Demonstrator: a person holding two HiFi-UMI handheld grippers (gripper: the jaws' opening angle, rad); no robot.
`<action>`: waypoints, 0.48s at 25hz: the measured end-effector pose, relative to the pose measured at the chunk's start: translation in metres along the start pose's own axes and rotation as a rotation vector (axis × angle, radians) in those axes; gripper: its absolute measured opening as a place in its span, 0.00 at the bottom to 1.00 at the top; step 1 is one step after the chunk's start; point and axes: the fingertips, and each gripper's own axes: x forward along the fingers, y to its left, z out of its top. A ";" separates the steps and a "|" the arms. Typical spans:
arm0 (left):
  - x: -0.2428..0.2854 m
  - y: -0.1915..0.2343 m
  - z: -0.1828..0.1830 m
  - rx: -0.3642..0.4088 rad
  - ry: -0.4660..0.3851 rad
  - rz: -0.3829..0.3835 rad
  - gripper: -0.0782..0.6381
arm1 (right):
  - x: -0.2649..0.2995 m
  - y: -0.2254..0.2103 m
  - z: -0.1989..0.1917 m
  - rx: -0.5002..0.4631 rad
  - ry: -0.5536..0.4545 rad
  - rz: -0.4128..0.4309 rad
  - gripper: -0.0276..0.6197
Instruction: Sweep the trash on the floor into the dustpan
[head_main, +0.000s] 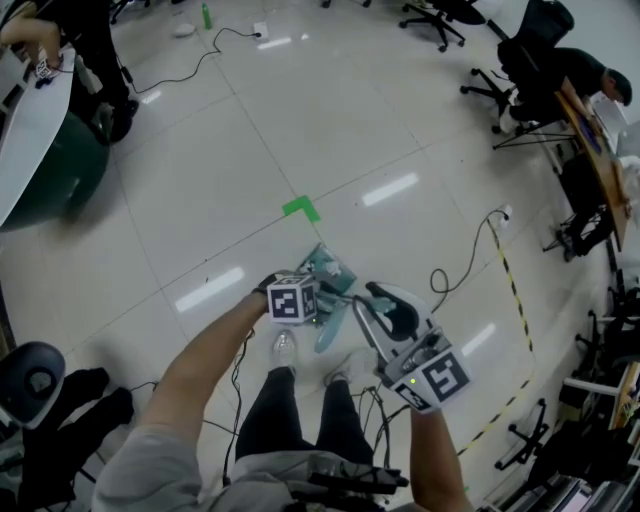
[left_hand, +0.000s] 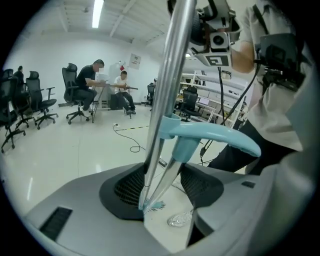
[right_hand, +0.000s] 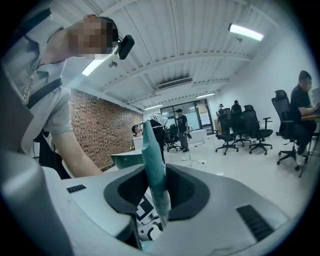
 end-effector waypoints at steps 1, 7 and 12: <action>0.000 -0.001 0.000 -0.017 -0.009 -0.004 0.44 | 0.000 0.001 0.000 0.001 0.001 0.002 0.20; -0.001 0.003 0.002 -0.127 -0.069 -0.020 0.41 | -0.004 0.002 -0.004 0.001 0.013 0.008 0.20; 0.004 0.005 0.002 -0.152 -0.074 0.010 0.41 | -0.006 -0.002 -0.007 -0.011 0.008 0.011 0.20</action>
